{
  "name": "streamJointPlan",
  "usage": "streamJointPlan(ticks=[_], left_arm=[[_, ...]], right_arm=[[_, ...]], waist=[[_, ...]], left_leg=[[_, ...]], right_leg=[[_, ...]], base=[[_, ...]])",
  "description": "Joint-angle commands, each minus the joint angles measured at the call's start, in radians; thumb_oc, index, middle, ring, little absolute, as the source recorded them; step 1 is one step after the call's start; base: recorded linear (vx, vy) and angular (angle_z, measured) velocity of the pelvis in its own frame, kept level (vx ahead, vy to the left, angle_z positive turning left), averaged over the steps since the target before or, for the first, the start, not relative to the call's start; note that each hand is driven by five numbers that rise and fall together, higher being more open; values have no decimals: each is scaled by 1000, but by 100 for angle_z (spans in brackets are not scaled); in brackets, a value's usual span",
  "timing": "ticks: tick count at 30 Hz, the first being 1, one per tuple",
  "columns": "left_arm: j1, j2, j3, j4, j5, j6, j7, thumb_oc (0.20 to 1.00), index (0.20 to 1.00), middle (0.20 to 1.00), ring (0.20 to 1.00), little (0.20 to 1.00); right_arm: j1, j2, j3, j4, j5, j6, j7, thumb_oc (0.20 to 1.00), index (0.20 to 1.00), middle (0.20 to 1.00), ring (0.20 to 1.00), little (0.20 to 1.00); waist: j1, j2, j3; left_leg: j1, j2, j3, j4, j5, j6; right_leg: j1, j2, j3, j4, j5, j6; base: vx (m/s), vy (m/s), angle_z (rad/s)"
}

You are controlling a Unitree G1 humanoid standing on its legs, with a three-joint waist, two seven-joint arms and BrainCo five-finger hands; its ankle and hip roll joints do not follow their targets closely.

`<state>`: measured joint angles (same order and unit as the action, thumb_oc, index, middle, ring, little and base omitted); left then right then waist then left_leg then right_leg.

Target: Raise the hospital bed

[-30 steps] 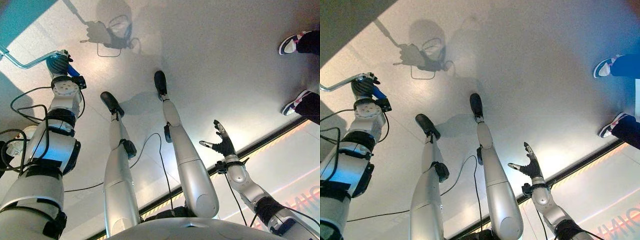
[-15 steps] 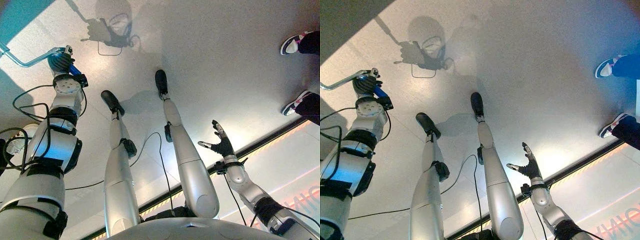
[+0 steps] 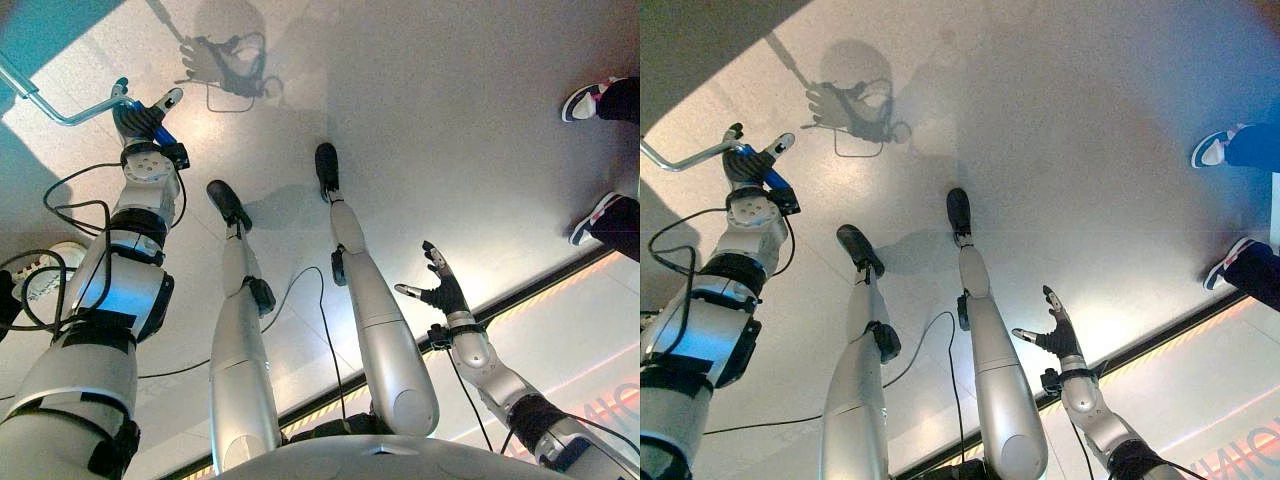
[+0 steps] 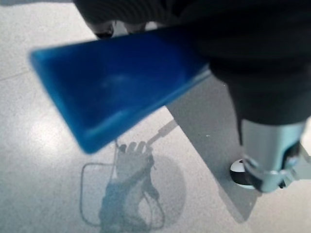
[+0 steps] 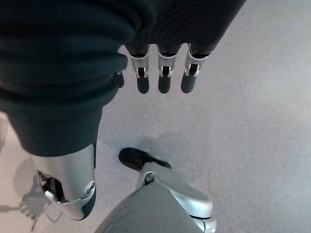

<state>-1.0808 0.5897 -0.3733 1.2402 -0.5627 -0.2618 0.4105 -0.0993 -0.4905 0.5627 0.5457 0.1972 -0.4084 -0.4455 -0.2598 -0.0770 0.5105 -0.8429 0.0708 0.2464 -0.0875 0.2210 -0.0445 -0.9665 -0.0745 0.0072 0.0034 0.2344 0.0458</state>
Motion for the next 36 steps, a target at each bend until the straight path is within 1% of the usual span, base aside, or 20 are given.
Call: streamJointPlan(ticks=[1, 8, 22, 24, 30, 36], left_arm=[[-45, -18, -18, -18, 25, -22, -22, 1000, 1000, 1000, 1000, 1000], [-34, -27, -13, -18, 29, -22, -22, 1000, 1000, 1000, 1000, 1000], [27, -43, 17, -14, 48, -12, -33, 1000, 1000, 1000, 1000, 1000], [43, -47, 23, -16, 55, -11, -35, 1000, 1000, 1000, 1000, 1000], [79, -55, 29, -23, 61, -9, -45, 1000, 1000, 1000, 1000, 1000], [152, -71, 29, -16, 122, 7, -58, 1000, 1000, 1000, 1000, 1000]], right_arm=[[69, -43, 17, -11, -12, -14, -13, 1000, 1000, 1000, 1000, 1000], [63, -42, 19, -1, -12, -8, -11, 1000, 1000, 1000, 1000, 1000], [58, -27, 21, 28, -9, 5, 5, 1000, 1000, 1000, 1000, 1000], [57, -21, 21, 40, -10, 8, 8, 1000, 1000, 1000, 1000, 1000], [57, -12, 18, 53, -8, 18, 15, 1000, 1000, 1000, 1000, 1000], [53, 16, 15, 111, -9, 38, 31, 1000, 1000, 1000, 1000, 1000]], waist=[[4, -28, 9], [7, -30, 9], [19, -48, 9], [23, -54, 9], [32, -56, 9], [45, -57, 9]], left_leg=[[109, -4, -30, 4, -39, -26], [117, -8, -37, 3, -37, -26], [157, -17, -57, 2, -35, -25], [172, -20, -61, 2, -37, -24], [198, -27, -66, 2, -40, -21], [259, -35, -73, 4, -46, -16]], right_leg=[[9, -7, -10, 88, -47, 90], [26, -12, -14, 84, -42, 91], [83, -28, -34, 79, -37, 95], [102, -33, -38, 77, -35, 97], [136, -38, -44, 79, -37, 98], [207, -50, -51, 75, -35, 103]], base=[[0, 0, 0], [0, 0, 0], [-13, 4, 4], [-8, 10, 5], [-8, 17, 4], [-23, 23, 5]])
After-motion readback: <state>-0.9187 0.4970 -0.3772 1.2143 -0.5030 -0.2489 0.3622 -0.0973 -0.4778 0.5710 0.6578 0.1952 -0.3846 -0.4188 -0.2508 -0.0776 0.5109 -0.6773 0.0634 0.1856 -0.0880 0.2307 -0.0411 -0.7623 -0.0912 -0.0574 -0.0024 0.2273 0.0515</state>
